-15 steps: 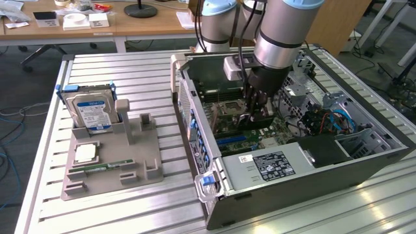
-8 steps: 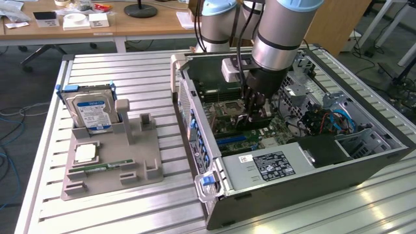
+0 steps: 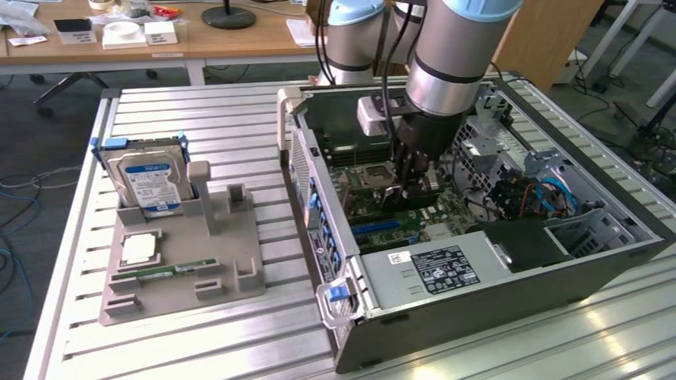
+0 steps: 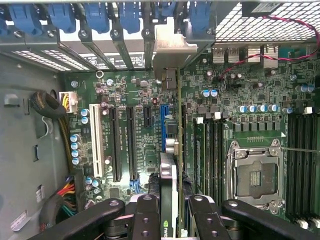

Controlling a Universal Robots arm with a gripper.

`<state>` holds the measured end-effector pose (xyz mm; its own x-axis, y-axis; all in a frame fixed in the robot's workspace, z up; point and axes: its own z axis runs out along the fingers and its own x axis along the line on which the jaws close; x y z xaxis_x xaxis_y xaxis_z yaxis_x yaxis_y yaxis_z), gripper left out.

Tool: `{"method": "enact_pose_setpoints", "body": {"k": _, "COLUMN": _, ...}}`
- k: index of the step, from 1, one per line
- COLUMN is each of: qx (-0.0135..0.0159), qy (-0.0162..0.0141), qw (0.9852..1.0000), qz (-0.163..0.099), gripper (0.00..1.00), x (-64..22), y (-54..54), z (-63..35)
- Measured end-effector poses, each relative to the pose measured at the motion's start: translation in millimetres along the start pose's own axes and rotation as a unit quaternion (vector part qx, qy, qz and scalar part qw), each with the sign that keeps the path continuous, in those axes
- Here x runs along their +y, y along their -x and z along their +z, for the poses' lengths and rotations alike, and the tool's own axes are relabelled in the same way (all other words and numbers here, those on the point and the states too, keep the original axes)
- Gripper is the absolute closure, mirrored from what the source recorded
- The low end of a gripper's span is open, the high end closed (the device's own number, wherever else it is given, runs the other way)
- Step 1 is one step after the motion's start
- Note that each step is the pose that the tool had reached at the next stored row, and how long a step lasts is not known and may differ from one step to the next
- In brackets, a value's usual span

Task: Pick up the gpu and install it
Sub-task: 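Insert the gpu into the slot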

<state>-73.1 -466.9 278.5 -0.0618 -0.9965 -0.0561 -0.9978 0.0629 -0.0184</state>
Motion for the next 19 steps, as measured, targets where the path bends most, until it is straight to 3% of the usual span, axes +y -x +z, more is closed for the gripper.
{"method": "enact_pose_setpoints", "body": {"k": 11, "qx": -0.0001, "qy": -0.0001, "qw": 1.0, "qz": 0.0, "gripper": 0.73, "x": 3.6, "y": -3.9, "z": 1.6}}
{"method": "enact_pose_setpoints", "body": {"k": 19, "qx": 0.0001, "qy": 0.0, "qw": 1.0, "qz": 0.0, "gripper": 0.73, "x": 5.9, "y": -4.4, "z": 8.6}}
